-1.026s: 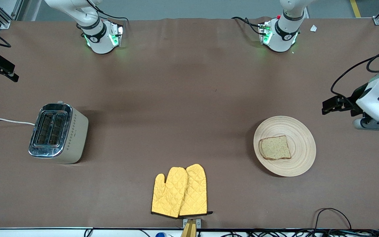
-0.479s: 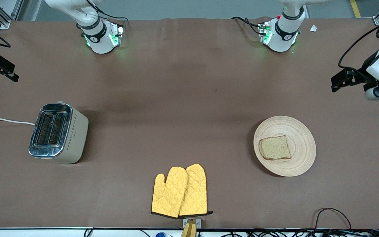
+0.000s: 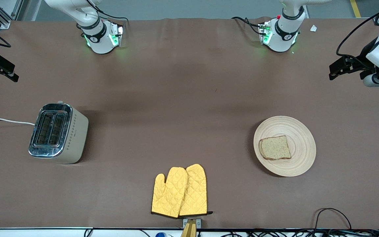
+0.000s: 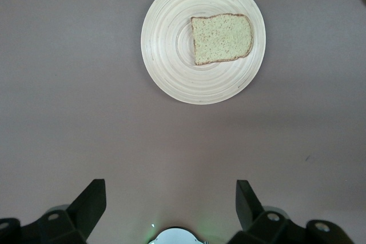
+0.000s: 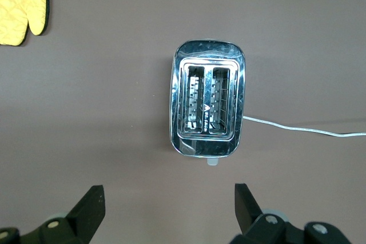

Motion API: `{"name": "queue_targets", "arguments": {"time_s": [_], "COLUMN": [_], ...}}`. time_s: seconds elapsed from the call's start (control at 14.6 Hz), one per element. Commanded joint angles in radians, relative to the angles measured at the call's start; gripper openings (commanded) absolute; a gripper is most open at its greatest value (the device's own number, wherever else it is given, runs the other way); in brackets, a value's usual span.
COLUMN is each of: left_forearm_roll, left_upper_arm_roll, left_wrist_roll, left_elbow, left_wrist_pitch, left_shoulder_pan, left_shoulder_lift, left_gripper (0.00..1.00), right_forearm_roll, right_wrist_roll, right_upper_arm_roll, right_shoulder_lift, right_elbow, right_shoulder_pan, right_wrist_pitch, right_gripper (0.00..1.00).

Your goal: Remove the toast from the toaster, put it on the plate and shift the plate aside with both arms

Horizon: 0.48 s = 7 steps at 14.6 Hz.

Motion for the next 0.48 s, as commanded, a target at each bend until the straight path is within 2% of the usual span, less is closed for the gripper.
{"name": "queue_targets", "arguments": {"time_s": [0.0, 0.41], "left_forearm_roll": [-0.001, 0.029], "left_upper_arm_roll": [0.007, 0.007], "left_wrist_roll": [-0.008, -0.003], "left_elbow": [-0.017, 0.007], "left_wrist_pitch": [-0.01, -0.01], "left_shoulder_pan": [-0.008, -0.014], "left_shoulder_lift": [-0.031, -0.024], "left_gripper": [1.0, 1.0], "right_forearm_roll": [-0.007, -0.007], "right_wrist_roll": [-0.008, -0.008], "right_upper_arm_roll": [0.003, 0.003], "right_shoulder_lift": [-0.001, -0.001], "right_elbow": [0.009, 0.009], "right_shoulder_pan": [-0.004, -0.004], "right_wrist_pitch": [-0.012, -0.012], "right_gripper": [1.0, 1.0]}}
